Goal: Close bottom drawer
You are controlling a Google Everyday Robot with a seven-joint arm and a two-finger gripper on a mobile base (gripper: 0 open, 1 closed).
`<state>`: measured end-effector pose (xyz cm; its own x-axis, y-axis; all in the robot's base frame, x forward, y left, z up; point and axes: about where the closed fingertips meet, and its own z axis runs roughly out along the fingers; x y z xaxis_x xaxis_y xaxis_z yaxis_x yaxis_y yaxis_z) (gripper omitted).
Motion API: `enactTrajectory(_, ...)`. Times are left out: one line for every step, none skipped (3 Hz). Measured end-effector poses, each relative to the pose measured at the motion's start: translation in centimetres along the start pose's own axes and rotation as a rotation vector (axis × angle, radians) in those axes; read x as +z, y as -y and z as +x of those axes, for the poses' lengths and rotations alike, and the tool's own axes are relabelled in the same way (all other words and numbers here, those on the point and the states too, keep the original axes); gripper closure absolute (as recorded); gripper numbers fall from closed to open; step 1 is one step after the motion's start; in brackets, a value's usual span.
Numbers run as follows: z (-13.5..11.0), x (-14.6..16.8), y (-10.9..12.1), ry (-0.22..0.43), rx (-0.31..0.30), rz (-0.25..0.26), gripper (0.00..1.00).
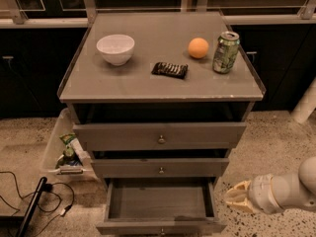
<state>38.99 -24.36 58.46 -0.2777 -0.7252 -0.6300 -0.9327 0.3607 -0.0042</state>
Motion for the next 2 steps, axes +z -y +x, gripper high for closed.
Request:
enactTrajectory(0.46, 0.82, -0.28, 0.007, 0.011, -0.016, 1.00)
enactTrajectory(0.81, 1.43, -0.44, 0.009, 0.016, -0.023, 1.00)
